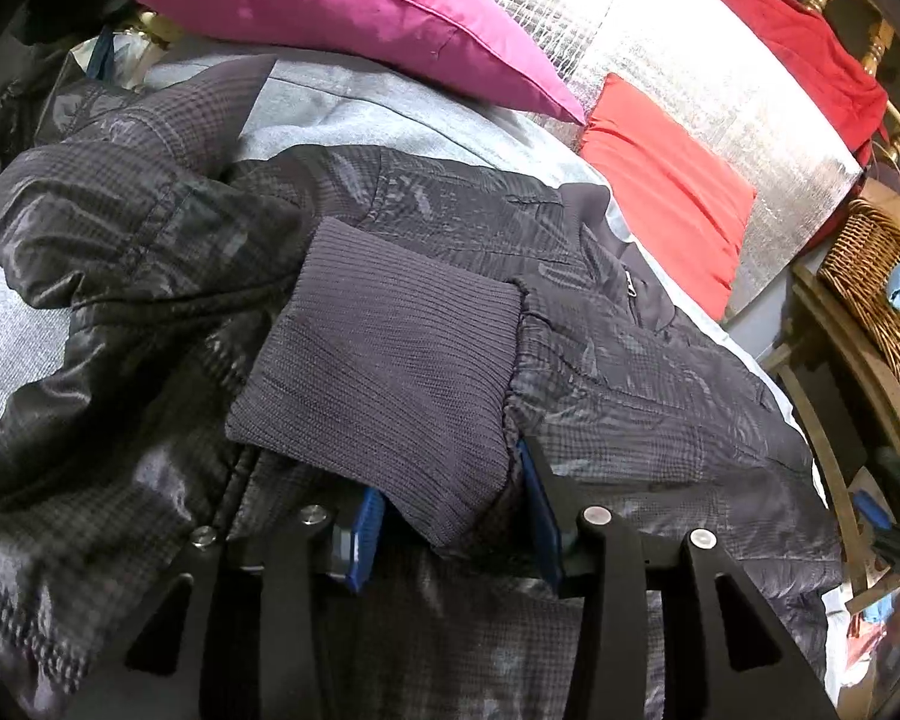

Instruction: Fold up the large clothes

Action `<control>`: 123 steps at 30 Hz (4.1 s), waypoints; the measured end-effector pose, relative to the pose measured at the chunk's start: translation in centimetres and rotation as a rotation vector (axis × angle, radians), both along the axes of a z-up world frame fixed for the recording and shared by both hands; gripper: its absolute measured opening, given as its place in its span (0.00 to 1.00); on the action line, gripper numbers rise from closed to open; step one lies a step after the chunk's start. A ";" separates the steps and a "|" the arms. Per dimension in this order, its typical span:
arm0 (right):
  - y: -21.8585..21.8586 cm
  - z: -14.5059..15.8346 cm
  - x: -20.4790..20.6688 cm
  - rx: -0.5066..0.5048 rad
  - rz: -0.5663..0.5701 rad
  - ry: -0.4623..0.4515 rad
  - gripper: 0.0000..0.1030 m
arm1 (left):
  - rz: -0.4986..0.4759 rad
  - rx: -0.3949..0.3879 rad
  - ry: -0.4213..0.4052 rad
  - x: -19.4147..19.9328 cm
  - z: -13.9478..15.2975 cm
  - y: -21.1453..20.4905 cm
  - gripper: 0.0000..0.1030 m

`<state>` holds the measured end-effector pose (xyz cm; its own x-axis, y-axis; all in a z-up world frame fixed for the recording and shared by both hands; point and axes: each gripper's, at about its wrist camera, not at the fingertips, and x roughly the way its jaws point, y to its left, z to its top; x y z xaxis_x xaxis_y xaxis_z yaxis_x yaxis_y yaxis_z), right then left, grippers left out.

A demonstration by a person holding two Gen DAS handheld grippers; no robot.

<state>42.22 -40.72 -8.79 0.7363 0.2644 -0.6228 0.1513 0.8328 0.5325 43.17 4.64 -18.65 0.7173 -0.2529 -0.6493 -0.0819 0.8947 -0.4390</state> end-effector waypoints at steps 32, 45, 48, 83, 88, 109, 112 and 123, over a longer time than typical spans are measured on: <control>11.8 -2.8 -12.5 -0.256 0.136 -0.041 0.86 | -0.164 0.056 0.052 -2.8 6.7 -0.6 0.74; 13.6 -6.3 -12.6 -0.288 0.204 0.042 0.87 | 0.514 0.505 0.061 -3.1 9.4 26.9 0.77; 13.7 -6.5 -12.7 -0.294 0.208 0.040 0.88 | 0.498 0.569 0.092 -0.9 8.4 28.4 0.77; 11.3 -6.5 -13.0 -0.066 0.204 -0.028 0.90 | -0.428 0.295 -0.166 -7.3 26.5 -14.4 0.67; 10.6 -5.9 -13.3 -0.010 0.195 -0.041 0.90 | -0.250 0.257 -0.171 -8.8 23.2 -5.3 0.75; 11.7 -7.7 -1.0 0.562 -0.023 0.147 0.89 | 0.148 -0.027 -0.002 -16.9 2.7 12.4 0.75; 11.8 -7.7 0.0 0.476 -0.063 0.206 0.43 | 0.146 -0.050 0.006 -16.5 3.0 12.6 0.75; 16.7 6.1 -1.0 -0.174 0.068 -0.102 0.22 | 0.116 -0.016 -0.054 -10.6 9.5 13.0 0.75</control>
